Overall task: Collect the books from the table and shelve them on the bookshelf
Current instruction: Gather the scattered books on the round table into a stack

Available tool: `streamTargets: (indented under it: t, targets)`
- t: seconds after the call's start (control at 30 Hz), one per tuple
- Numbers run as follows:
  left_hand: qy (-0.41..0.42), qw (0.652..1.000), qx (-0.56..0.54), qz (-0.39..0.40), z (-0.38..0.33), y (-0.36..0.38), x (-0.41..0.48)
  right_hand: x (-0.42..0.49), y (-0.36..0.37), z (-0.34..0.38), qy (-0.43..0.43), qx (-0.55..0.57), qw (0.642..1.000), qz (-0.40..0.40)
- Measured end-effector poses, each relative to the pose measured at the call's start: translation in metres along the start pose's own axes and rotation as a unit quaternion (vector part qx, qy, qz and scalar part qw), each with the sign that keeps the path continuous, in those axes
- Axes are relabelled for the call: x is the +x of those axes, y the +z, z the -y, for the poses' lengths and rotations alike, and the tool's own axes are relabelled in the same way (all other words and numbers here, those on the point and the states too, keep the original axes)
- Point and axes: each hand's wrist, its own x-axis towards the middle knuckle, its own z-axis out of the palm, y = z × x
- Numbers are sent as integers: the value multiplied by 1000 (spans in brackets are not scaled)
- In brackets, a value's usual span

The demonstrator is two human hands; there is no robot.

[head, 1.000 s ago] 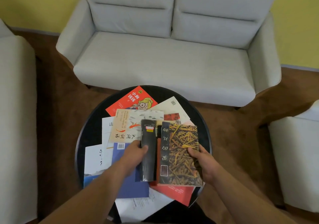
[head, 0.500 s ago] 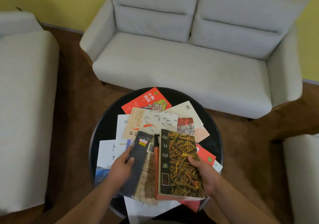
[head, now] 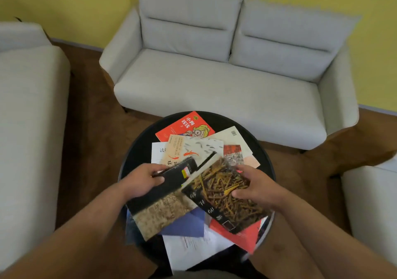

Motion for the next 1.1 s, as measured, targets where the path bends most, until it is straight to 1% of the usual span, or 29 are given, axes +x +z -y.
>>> streamTargets:
  t: [0.03,0.07,0.13,0.17,0.2,0.27,0.37,0.47,0.53,0.6,0.63,0.67,0.7,0.73,0.77,0.8,0.83,0.87,0.93,0.97,1.0,1.07,1.1]
  targets:
    - [4,1000,7,6,-4,-8,0,-2,-2,13,-28,-95,995,8]
    - [9,1000,12,10,-8,-14,1,-4,-1,26,-67,-198,978,13]
    - [21,999,30,23,-18,-21,1,-10,7,47,-159,-352,922,22]
    - [28,998,51,31,-25,-23,1,-11,12,51,-200,-393,897,22]
    - [38,995,78,39,-32,-23,0,-12,17,57,-237,-413,879,19]
    - [63,989,121,57,-46,-18,0,-8,22,66,-269,-426,864,5]
    - [95,985,121,79,-64,-8,-3,3,24,82,-232,-449,863,17]
    - [70,992,64,81,-73,-8,-5,6,28,91,-224,-443,867,43]
    - [63,992,60,89,-78,-11,-9,2,31,88,-229,-427,874,30]
    - [81,993,52,68,-77,-17,-13,-2,35,82,-234,-399,887,-2]
    - [95,995,20,26,-75,-21,-17,-3,37,79,-233,-386,892,-17]
    - [96,993,-42,-45,-67,-25,-20,-4,38,75,-230,-376,897,-31]
    - [80,979,-131,-137,-54,-25,-21,-5,39,71,-220,-363,905,-42]
    - [42,942,-236,-235,-37,-23,-23,-5,41,67,-204,-345,915,-51]
    - [-18,889,-340,-307,-18,-18,-26,-6,41,61,-188,-317,928,-59]
    - [-82,842,-416,-335,0,-8,-29,-6,42,57,-169,-280,943,-67]
    - [-132,816,-462,-321,16,7,-34,-7,42,53,-143,-234,959,-72]
    - [-159,811,-491,-276,28,25,-39,-9,43,51,-117,-182,973,-76]
    - [-164,822,-524,-154,35,58,-46,-14,48,49,-66,-72,993,-70]
    - [-152,823,-538,-99,31,69,-50,-16,51,46,-37,-22,997,-61]
    - [-138,818,-555,-62,23,76,-53,-16,55,41,-14,28,998,-57]
    - [-119,789,-602,-36,7,82,-54,-15,61,29,8,127,991,-48]
    - [-115,777,-618,-41,2,82,-52,-16,64,28,9,172,984,-38]
